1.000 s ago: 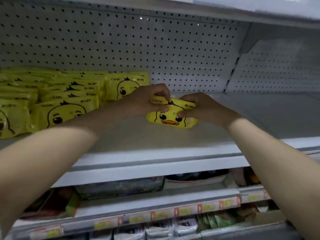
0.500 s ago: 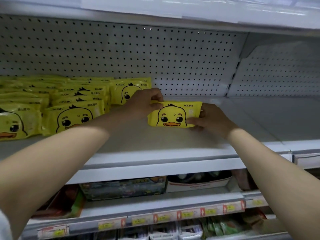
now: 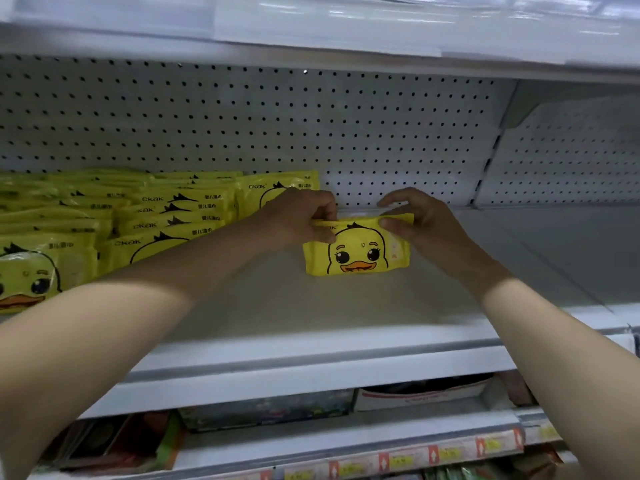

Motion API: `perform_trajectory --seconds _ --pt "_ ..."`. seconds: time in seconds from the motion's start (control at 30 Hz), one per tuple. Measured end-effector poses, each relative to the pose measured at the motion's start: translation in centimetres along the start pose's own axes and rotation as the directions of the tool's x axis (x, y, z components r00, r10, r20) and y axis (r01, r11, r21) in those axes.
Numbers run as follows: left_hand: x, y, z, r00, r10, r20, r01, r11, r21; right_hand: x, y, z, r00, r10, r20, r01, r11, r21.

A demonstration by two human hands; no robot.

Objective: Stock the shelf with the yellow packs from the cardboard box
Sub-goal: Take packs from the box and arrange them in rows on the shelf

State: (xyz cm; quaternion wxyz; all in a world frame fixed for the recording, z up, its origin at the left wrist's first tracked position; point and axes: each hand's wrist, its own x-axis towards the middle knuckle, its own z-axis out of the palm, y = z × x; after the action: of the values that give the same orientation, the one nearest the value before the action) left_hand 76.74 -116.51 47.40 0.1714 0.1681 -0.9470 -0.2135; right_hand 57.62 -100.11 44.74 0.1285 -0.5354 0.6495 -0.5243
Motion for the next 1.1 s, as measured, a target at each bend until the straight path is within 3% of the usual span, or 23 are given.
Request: perform_trajectory --seconds 0.23,0.4,0.57,0.7,0.87,1.1 --pt "0.3 -3.3 -2.3 0.998 -0.05 0.036 0.039 0.962 0.27 3.5 0.0 3.4 0.998 0.016 0.062 -0.011 0.997 -0.081" --pt "0.5 -5.5 -4.0 0.996 -0.093 0.0 0.085 0.917 0.391 7.3 -0.3 6.5 1.0 0.0 -0.026 -0.005 0.979 -0.202" --pt "1.1 -7.4 -4.6 0.985 -0.166 0.053 0.123 0.876 0.466 9.9 0.0 9.1 0.998 0.001 -0.063 -0.016 0.971 -0.238" --pt "1.9 -8.2 -5.3 0.989 -0.149 -0.017 0.132 0.809 0.573 10.8 0.0 10.2 1.0 -0.002 0.026 0.009 0.962 -0.273" --pt "3.4 -9.1 -5.4 0.986 -0.159 -0.046 0.152 0.76 0.632 12.0 0.7 11.3 0.995 -0.059 0.085 0.096 0.833 -0.545" --pt "4.5 -10.1 -4.8 0.986 -0.145 -0.076 0.155 0.679 0.717 12.2 0.8 12.5 0.998 -0.068 0.005 0.055 0.758 -0.65"
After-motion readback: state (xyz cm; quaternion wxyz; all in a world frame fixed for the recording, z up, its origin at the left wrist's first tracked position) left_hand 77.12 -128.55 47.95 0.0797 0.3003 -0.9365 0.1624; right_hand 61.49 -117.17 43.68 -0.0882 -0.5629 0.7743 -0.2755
